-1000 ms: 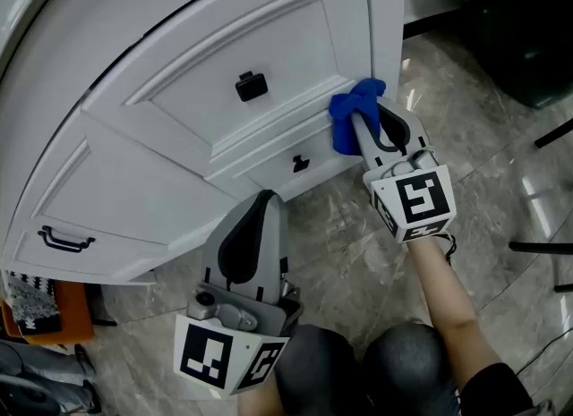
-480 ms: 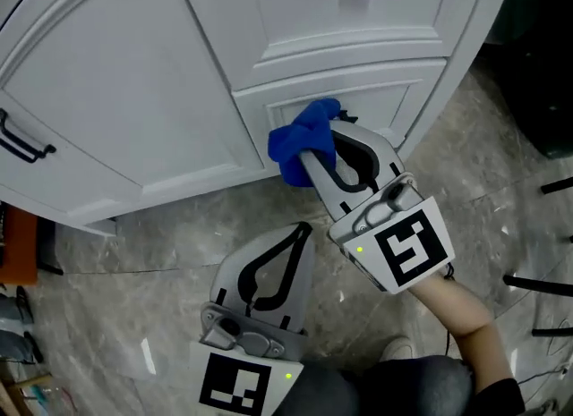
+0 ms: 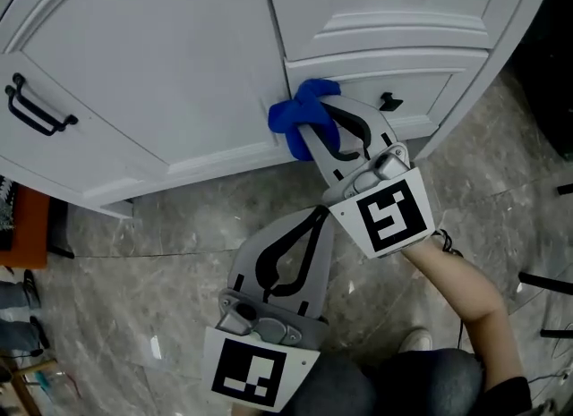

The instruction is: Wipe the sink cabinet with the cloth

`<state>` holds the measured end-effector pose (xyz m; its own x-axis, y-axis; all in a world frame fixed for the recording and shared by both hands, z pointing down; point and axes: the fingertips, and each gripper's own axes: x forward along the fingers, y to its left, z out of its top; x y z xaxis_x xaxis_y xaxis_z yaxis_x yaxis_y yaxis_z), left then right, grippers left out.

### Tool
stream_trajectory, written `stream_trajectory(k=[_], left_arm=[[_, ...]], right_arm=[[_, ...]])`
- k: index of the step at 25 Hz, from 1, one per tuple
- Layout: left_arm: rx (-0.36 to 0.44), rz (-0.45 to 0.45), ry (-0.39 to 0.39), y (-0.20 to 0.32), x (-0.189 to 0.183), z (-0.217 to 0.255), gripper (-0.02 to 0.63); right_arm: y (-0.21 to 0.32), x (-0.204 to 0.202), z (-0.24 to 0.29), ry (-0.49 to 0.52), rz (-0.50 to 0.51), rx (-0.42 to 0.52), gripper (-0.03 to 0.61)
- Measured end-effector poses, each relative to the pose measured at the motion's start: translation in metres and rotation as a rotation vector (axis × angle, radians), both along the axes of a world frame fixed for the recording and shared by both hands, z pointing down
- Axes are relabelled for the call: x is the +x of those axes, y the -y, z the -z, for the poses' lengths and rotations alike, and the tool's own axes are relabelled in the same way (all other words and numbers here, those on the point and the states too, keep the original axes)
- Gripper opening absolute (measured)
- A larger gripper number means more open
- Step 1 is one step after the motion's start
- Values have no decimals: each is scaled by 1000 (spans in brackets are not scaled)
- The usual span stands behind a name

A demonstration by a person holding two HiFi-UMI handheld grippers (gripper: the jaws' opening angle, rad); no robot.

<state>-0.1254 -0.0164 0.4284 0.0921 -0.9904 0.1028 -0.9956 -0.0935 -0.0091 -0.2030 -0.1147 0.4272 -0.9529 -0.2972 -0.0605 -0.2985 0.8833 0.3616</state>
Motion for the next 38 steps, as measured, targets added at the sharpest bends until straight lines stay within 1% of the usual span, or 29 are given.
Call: stream_trajectory(k=[7, 14, 17, 19, 21, 27, 31, 38], left_arm=[[26, -11, -4, -2, 3, 5, 5], [-6, 19, -38, 3, -2, -3, 3], [-21, 64, -66, 8, -10, -13, 5], [-31, 79, -76, 9, -11, -18, 5], [-37, 67, -71, 9, -9, -20, 5], [-34, 61, -75, 10, -5, -17, 4], [-35, 60, -64, 10, -4, -17, 3], [-36, 46, -65, 11, -1, -17, 3]], right_arm=[[1, 2, -2, -38, -16, 11, 60], [11, 14, 2, 8, -49, -17, 60], [25, 26, 3, 52, -91, -50, 60], [35, 34, 0, 55, -117, -29, 61], [38, 37, -1, 48, -130, -11, 60], [46, 47, 0, 63, -151, -50, 60], [56, 57, 0, 80, -178, -75, 60], [70, 74, 0, 86, -219, -95, 61]])
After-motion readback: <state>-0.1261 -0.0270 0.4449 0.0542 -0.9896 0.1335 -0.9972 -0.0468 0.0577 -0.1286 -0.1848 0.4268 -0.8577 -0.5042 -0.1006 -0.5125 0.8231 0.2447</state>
